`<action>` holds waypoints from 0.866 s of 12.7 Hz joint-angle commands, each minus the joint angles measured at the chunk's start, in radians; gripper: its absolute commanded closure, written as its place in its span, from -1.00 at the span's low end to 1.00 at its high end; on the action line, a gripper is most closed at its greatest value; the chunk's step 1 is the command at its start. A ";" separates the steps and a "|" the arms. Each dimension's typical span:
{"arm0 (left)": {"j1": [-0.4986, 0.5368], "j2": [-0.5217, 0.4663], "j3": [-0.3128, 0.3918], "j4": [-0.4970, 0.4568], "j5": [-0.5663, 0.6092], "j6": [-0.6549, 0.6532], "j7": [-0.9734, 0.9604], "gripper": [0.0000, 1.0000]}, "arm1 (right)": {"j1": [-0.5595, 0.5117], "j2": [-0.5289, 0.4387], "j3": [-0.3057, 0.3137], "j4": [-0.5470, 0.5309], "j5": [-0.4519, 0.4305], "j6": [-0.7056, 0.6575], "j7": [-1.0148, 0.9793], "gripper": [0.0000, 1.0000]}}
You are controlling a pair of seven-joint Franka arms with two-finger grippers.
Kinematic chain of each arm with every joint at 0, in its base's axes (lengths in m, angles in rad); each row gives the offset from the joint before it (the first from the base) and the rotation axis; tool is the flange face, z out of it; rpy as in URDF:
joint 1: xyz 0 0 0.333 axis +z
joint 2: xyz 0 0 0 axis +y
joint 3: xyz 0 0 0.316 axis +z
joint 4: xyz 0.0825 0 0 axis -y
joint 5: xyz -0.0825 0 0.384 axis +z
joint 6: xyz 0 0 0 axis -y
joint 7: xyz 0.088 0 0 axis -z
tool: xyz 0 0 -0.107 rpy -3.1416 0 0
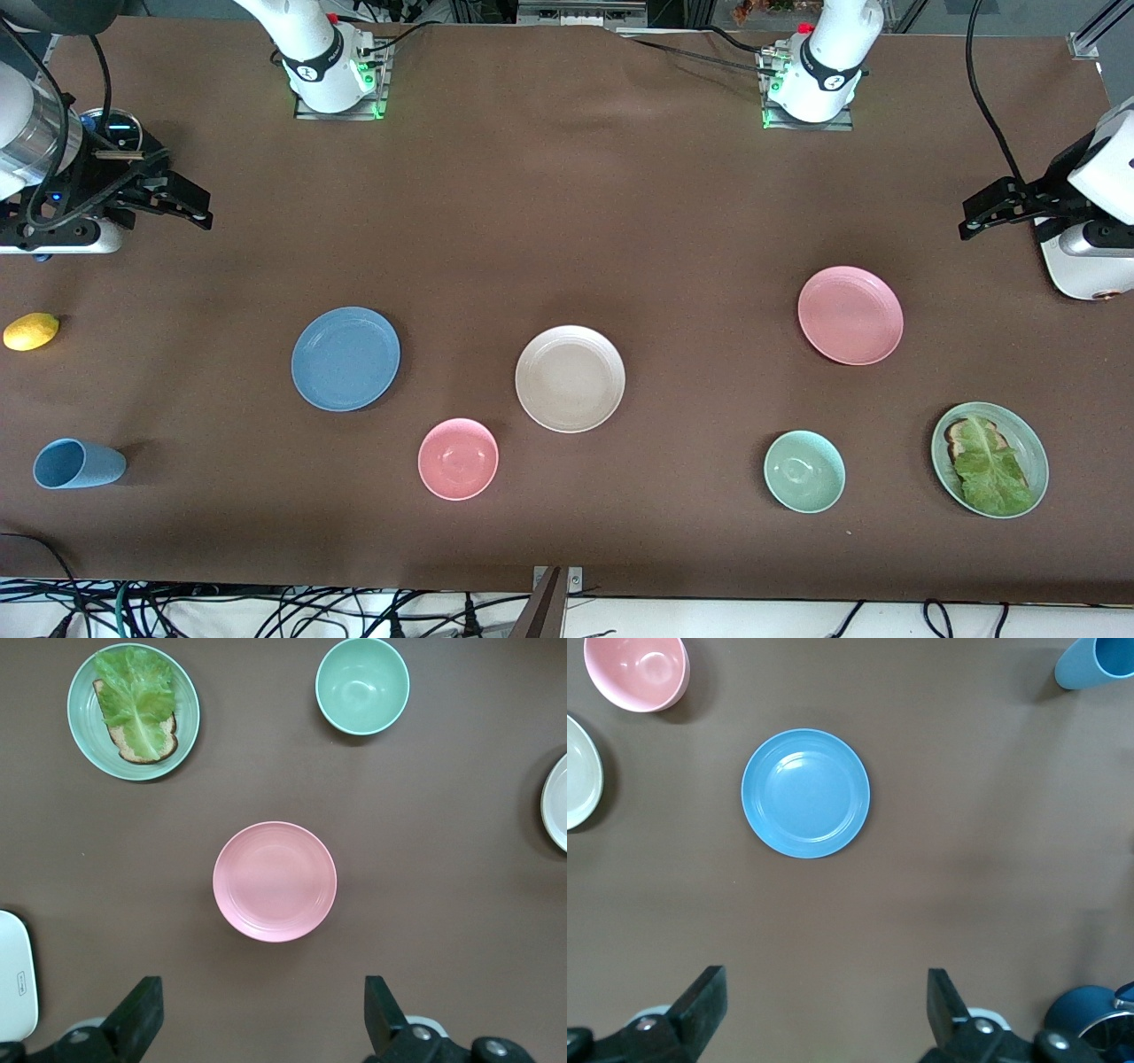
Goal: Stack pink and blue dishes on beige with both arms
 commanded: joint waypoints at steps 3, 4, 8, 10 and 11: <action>0.007 0.008 0.002 0.016 0.007 -0.001 -0.008 -1.00 | -0.005 -0.004 0.002 0.007 0.002 -0.004 -0.015 -1.00; 0.007 0.010 0.000 0.016 0.030 -0.001 -0.008 -1.00 | -0.005 -0.004 0.002 0.007 0.000 -0.002 -0.015 -1.00; 0.002 0.068 -0.009 0.014 0.032 -0.017 -0.008 -1.00 | -0.010 -0.004 0.001 0.007 0.005 0.001 -0.007 -1.00; 0.007 0.073 -0.007 0.014 0.019 -0.018 -0.007 -1.00 | -0.010 -0.003 0.001 0.007 0.005 0.000 -0.013 -1.00; 0.003 0.077 -0.007 0.017 0.021 -0.017 -0.010 -1.00 | -0.008 0.008 0.001 0.008 0.004 0.000 -0.018 -1.00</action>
